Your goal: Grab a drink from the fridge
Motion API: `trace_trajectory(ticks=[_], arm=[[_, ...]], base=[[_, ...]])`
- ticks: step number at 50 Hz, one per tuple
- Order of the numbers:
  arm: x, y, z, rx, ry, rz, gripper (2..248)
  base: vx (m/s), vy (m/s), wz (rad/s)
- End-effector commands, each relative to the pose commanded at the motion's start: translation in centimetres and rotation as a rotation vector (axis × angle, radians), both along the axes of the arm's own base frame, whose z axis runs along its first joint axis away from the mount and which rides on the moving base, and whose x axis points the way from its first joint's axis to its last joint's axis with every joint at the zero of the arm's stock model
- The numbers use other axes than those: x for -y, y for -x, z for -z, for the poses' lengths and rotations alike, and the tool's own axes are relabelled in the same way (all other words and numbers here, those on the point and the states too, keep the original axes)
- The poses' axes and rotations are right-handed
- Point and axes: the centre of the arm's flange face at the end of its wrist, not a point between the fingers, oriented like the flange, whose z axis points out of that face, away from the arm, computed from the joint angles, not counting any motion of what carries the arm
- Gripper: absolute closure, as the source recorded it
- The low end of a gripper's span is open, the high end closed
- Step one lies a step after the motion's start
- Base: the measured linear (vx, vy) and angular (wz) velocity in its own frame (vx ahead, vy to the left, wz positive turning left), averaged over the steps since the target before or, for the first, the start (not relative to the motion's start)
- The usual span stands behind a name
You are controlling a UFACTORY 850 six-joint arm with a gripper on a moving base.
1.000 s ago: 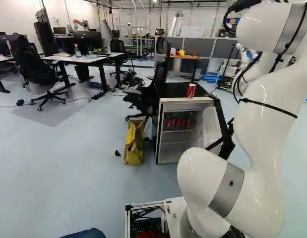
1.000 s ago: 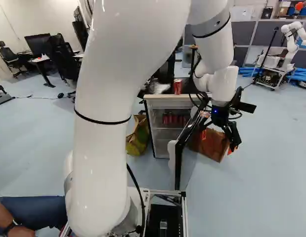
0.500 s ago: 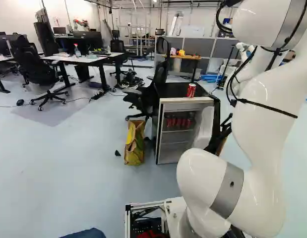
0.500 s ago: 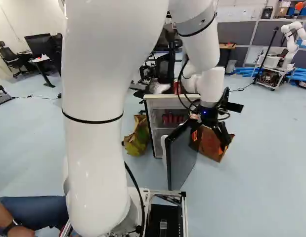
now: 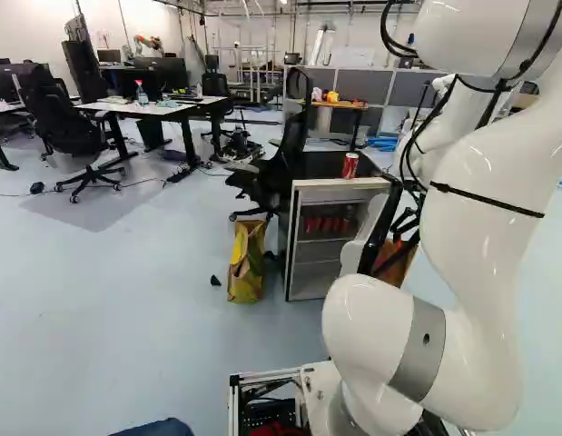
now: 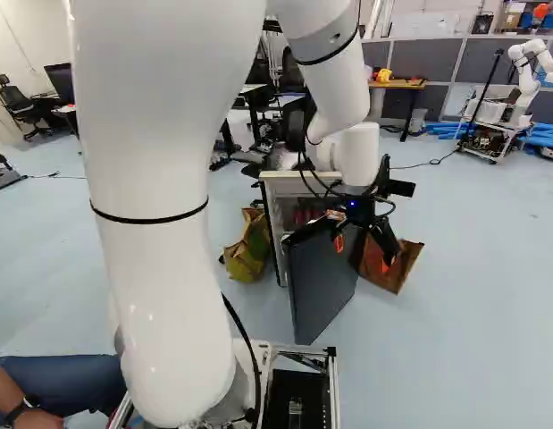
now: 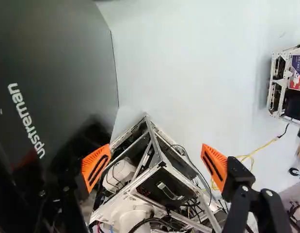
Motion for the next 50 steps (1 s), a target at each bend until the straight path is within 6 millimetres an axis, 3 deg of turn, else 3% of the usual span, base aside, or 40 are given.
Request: trace_trajectory(ticks=[50], arm=[[-9.8,-1.8,0.2,0.174,0.052,-0.247,3]], base=[[0.000,0.000,0.000]])
